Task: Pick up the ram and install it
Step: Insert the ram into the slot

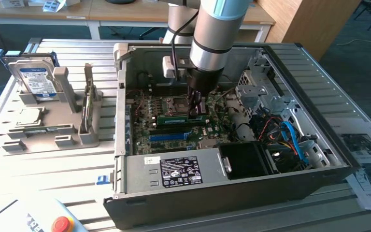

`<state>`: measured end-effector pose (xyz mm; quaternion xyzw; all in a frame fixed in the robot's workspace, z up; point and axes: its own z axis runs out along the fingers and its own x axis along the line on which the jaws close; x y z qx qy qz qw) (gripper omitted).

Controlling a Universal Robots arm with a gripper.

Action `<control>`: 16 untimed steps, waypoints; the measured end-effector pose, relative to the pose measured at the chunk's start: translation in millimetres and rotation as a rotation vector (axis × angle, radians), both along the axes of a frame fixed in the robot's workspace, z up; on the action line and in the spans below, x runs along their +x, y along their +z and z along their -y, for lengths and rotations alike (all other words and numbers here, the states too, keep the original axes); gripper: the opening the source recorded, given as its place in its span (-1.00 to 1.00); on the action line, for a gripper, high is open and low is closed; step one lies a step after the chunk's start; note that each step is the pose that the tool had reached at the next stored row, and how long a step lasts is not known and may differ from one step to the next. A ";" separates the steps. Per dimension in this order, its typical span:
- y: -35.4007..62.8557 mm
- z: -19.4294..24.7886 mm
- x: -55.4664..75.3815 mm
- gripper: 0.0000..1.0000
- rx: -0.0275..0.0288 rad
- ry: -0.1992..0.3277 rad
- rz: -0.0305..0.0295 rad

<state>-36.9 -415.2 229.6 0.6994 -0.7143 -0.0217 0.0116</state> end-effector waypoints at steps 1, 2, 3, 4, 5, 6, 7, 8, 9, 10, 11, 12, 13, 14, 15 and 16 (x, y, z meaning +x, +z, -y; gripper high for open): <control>0.0 0.0 0.0 -0.76 0.0000 0.000 0.0000; -0.1 0.0 0.0 -0.76 0.0001 0.000 0.0000; -0.1 0.0 0.0 -0.76 0.0001 0.000 0.0000; -0.1 0.0 0.0 -0.76 0.0002 0.000 0.0000; -0.1 0.0 0.0 -0.76 0.0001 0.000 0.0001; 0.0 0.0 0.0 -0.76 0.0002 0.000 0.0001; 0.1 -0.1 0.0 -0.76 0.0004 0.000 0.0003; 0.6 -0.1 0.0 -0.76 0.0002 0.000 0.0002; 1.1 0.0 0.0 -0.76 0.0001 0.000 0.0002; 1.3 -0.1 0.0 -0.76 0.0002 0.000 0.0002; 1.3 -0.1 0.0 -0.76 0.0003 0.000 0.0002; 1.3 -0.1 0.0 -0.76 0.0004 0.000 0.0002; 1.3 -0.1 0.0 -0.76 0.0003 0.000 0.0002; 1.4 0.0 0.0 -0.76 0.0002 0.000 0.0001; 1.4 0.0 0.0 -0.76 0.0001 -0.001 0.0001; 1.4 0.0 0.0 -0.76 0.0003 -0.002 0.0001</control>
